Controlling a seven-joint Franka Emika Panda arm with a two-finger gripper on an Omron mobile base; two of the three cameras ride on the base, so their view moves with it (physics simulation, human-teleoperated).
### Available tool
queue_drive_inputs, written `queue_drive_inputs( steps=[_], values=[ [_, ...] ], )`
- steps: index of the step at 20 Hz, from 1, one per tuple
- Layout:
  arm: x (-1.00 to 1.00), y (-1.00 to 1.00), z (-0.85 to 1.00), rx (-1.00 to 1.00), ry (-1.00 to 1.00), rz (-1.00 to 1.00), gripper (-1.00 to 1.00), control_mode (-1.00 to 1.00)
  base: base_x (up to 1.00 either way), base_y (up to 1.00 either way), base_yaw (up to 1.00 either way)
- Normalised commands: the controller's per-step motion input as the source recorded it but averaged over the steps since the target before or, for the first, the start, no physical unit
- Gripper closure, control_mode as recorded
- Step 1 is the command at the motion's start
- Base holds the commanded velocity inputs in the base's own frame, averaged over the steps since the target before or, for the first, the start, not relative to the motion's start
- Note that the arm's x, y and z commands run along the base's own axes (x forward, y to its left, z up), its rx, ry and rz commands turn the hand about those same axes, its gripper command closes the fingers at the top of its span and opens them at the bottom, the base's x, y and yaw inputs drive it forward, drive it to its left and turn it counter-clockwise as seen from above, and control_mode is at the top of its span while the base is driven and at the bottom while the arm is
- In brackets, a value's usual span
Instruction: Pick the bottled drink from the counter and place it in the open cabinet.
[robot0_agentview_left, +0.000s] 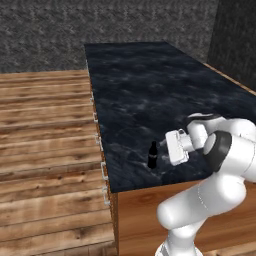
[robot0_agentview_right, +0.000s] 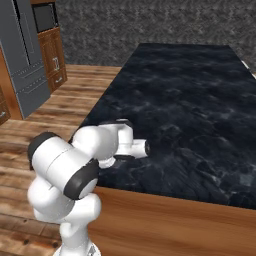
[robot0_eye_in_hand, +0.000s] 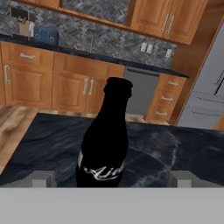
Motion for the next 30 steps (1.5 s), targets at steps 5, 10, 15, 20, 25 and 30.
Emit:
queue_drive_inputs(
  steps=[5,10,15,20,25,30],
  values=[
    [0.01,0.04,0.0,0.0,0.02,0.01,-1.0,-1.0,0.0,0.0,0.0],
    [-0.06,0.19,-0.01,0.0,0.14,0.01,-1.0,-1.0,0.0,0.0,0.0],
    [0.0,0.24,0.0,0.0,0.2,0.0,-1.0,-1.0,0.0,0.0,0.0],
    [-0.01,0.15,0.0,0.01,0.19,0.02,-1.0,-1.0,0.0,0.0,0.0],
    [-0.04,0.12,-0.01,0.02,0.17,0.05,-1.0,-1.0,0.0,0.0,0.0],
    [0.0,0.16,-0.04,0.02,0.2,0.04,-1.0,-1.0,0.0,0.0,0.0]
  ],
)
